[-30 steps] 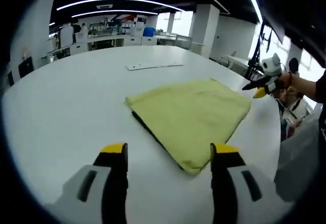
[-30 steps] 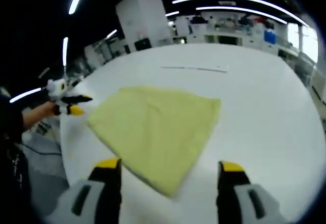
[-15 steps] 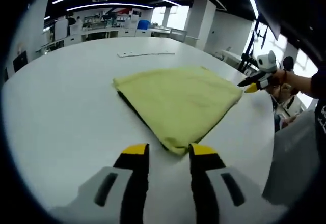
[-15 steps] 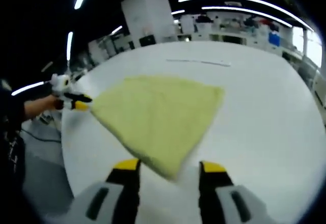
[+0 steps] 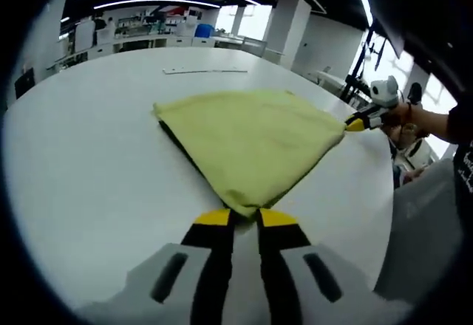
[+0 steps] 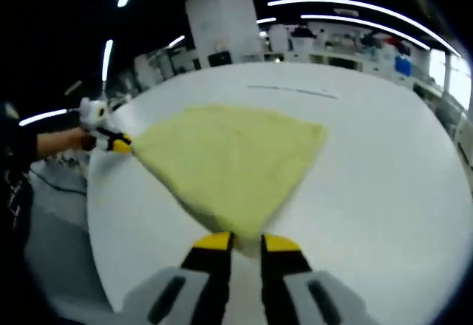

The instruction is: Fold the garment on the visible template until the final outline fits inside the template.

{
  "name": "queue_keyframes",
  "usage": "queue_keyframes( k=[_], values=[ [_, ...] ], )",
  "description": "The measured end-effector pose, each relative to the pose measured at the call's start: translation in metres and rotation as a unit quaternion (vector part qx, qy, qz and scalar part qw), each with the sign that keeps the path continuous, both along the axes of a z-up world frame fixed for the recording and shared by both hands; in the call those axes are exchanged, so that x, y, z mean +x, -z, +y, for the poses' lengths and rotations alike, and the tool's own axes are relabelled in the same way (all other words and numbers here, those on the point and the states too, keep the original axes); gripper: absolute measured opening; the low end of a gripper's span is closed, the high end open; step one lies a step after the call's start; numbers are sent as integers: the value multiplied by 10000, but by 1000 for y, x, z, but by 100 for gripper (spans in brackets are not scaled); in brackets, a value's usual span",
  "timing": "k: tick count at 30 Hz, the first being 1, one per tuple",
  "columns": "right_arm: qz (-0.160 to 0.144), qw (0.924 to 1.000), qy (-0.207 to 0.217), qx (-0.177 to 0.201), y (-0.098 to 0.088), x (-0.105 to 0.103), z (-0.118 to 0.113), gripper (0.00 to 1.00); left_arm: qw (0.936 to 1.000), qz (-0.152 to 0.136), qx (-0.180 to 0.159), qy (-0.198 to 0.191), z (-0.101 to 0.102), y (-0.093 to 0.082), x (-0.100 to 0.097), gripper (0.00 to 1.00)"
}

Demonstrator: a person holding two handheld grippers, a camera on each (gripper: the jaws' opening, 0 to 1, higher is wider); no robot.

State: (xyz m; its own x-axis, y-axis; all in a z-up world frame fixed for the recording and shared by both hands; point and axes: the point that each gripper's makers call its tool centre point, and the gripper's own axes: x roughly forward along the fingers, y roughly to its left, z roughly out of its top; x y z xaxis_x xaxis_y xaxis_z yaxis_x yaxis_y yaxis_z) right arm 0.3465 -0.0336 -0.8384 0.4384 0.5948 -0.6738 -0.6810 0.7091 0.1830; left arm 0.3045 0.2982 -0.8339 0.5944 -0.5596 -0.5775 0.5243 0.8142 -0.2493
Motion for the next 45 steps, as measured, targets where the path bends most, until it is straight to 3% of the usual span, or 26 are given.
queue_keyframes(
  k=[11, 22, 29, 45],
  values=[
    [41, 9999, 71, 139, -4, 4, 1, 0, 10000, -26, 12, 44, 0, -2, -1, 0],
    [96, 9999, 22, 137, -9, 3, -1, 0, 9977, -172, 596, 288, 12, -2, -1, 0],
    [167, 9996, -223, -92, -3, -9, -2, 0, 9964, -135, 739, 389, 10, 2, -7, 0],
    [209, 9996, -163, -114, -2, -23, -6, 0, 9955, -85, 840, 430, 12, 9, -22, 0]
  ],
)
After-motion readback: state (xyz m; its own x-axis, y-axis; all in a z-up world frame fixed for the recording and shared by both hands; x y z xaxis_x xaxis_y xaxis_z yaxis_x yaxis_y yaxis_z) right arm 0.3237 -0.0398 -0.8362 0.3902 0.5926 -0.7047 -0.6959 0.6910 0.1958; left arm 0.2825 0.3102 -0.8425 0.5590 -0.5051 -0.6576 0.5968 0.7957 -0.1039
